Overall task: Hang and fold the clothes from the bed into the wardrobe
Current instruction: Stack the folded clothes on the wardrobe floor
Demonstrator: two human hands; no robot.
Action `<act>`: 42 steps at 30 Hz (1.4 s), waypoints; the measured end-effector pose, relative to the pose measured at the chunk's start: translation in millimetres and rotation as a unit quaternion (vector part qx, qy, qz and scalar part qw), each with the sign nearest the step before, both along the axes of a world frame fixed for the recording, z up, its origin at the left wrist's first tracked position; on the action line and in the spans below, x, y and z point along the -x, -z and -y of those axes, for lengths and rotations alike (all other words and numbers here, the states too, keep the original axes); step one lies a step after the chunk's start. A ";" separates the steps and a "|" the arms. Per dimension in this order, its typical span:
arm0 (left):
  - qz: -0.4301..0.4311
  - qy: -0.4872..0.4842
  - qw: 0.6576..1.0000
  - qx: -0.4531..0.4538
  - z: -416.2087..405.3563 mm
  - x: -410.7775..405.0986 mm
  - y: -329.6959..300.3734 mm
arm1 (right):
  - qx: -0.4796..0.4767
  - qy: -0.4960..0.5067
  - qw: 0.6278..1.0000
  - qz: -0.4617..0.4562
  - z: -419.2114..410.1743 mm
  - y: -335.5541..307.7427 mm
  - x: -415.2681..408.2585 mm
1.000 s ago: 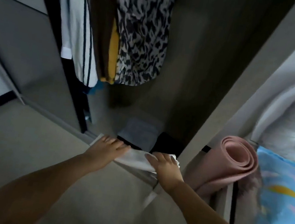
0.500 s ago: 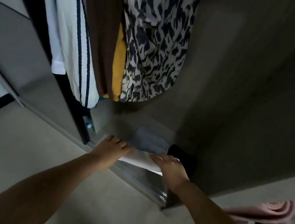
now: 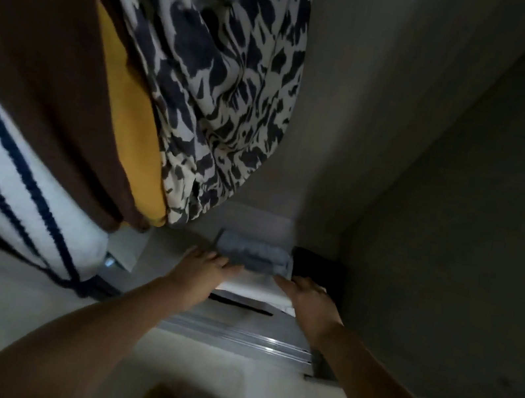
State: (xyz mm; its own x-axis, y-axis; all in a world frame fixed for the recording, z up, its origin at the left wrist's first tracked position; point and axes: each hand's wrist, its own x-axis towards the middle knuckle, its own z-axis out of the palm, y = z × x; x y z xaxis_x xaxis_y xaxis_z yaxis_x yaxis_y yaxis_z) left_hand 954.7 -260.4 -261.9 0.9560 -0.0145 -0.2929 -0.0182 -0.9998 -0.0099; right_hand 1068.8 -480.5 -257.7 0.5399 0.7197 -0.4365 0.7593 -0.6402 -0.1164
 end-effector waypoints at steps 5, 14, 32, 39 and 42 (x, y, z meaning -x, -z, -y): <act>-0.033 0.022 0.999 0.018 -36.3 -60.2 77.1 | 0.042 0.000 0.999 -0.018 -35.8 66.3 -53.2; 0.041 0.006 0.999 0.027 -91.2 -162.5 238.8 | -0.011 0.026 0.996 0.086 -83.4 225.3 -150.4; -0.092 -0.001 0.995 0.025 -63.3 -99.2 456.7 | 0.075 -0.005 0.997 -0.021 -43.6 440.4 -101.5; -0.162 -0.030 0.983 0.083 -53.1 -109.9 384.6 | 0.083 0.011 0.993 -0.083 -42.2 387.8 -101.7; -0.094 -0.064 0.989 0.098 -36.6 -117.2 327.2 | 0.032 0.032 0.997 -0.065 -44.6 329.5 -94.5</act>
